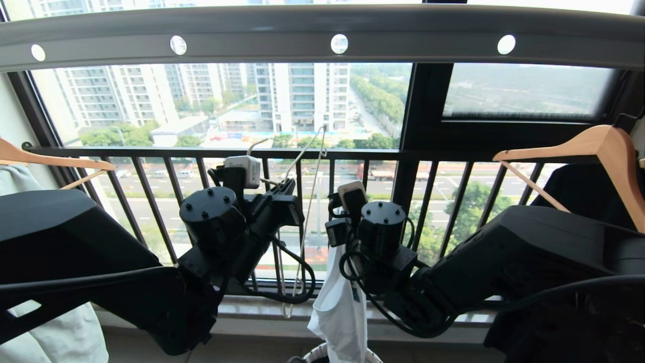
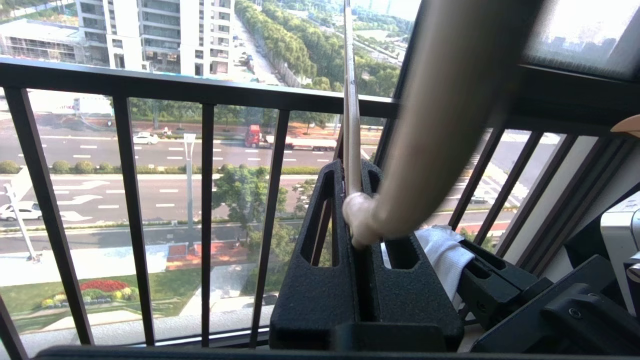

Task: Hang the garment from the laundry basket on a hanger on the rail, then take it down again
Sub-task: Take the clothes off the clothes rack

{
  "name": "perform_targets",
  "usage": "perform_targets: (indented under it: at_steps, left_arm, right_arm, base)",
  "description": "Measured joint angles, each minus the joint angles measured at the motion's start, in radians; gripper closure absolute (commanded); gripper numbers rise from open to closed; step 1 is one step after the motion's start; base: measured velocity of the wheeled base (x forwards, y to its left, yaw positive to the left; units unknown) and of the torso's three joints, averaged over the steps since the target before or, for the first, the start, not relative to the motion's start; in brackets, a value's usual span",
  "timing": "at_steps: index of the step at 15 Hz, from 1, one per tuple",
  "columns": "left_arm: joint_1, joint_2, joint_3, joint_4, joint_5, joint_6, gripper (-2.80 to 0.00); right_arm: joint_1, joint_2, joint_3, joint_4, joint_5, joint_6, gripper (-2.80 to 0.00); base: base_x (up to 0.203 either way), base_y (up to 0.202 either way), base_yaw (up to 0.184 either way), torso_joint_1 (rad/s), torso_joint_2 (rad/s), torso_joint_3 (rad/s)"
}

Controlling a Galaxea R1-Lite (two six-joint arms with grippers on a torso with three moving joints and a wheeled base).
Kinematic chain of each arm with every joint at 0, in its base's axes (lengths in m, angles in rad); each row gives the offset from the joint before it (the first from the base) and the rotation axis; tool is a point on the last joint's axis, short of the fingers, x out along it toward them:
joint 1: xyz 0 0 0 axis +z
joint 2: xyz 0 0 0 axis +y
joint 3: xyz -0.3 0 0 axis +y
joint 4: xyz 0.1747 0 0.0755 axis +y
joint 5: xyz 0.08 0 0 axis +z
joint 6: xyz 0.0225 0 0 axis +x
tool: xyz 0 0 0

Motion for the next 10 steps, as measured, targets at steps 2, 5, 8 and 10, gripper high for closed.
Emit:
perform_targets:
  at_steps: [2,5,8,10]
  left_arm:
    - [0.001,0.012,0.0,-0.001,0.001,0.012,0.0]
    - [0.001,0.019,0.003,0.001,0.003,0.033,0.0]
    - [0.008,0.026,0.005,0.0,0.003,0.054,0.0]
    - [0.01,0.033,0.007,0.004,0.003,0.057,0.0]
  right_arm:
    - [-0.02,0.011,-0.012,-0.002,0.001,-0.015,0.0]
    - [-0.05,0.039,-0.03,-0.003,0.015,-0.027,0.0]
    - [-0.079,0.08,-0.046,-0.003,0.061,-0.027,0.0]
    - [-0.093,0.103,-0.05,0.001,0.086,-0.028,0.0]
  base:
    - [0.0,0.0,0.0,0.0,0.0,0.0]
    - [0.0,0.0,0.0,0.0,0.0,0.0]
    - [0.0,0.0,0.0,0.0,0.0,0.0]
    - [0.0,0.0,0.0,0.0,0.0,0.0]
